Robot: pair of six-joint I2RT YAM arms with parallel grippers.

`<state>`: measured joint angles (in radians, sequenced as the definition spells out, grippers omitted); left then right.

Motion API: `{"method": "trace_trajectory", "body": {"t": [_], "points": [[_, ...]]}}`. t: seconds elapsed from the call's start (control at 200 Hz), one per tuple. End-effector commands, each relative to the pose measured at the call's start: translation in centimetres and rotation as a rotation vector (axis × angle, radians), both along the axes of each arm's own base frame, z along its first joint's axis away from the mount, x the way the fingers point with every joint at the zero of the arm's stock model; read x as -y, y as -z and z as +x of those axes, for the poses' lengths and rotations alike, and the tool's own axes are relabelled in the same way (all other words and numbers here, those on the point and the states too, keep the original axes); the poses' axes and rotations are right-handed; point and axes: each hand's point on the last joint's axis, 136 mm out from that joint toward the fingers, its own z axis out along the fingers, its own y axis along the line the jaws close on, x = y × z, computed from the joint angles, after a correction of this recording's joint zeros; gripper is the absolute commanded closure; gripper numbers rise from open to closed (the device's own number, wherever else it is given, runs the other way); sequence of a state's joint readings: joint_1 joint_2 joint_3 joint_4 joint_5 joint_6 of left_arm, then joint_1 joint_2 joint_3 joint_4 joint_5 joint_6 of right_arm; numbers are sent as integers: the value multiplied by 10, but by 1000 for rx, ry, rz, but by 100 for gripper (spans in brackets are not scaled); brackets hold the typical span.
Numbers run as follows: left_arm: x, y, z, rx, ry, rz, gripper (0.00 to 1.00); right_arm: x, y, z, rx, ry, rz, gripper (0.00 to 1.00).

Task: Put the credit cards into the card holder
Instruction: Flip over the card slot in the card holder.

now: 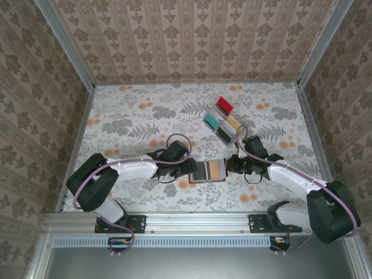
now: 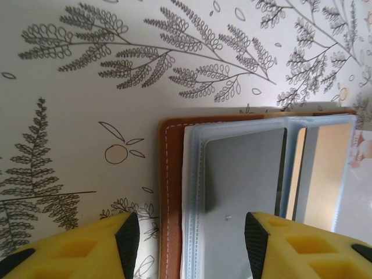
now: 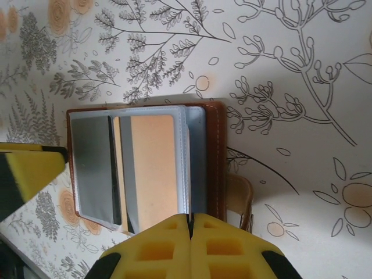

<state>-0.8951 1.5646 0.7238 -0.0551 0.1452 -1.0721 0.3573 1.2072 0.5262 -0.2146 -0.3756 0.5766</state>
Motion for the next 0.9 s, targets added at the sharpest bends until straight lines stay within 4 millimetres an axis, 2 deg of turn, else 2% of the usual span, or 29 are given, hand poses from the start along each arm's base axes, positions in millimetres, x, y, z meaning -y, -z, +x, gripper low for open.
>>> {"method": "trace_trajectory", "body": {"t": [0.0, 0.24, 0.41, 0.895], "points": [[9, -2, 2, 18, 16, -16, 46, -8, -9, 1, 11, -9, 54, 100], [11, 1, 3, 16, 18, -9, 47, -11, -17, 4, 17, -9, 74, 100], [11, -2, 3, 22, 19, -15, 48, -16, -33, 7, 47, -19, 109, 100], [6, -13, 8, 81, -12, -30, 48, -26, -42, 10, 46, -28, 159, 100]]}}
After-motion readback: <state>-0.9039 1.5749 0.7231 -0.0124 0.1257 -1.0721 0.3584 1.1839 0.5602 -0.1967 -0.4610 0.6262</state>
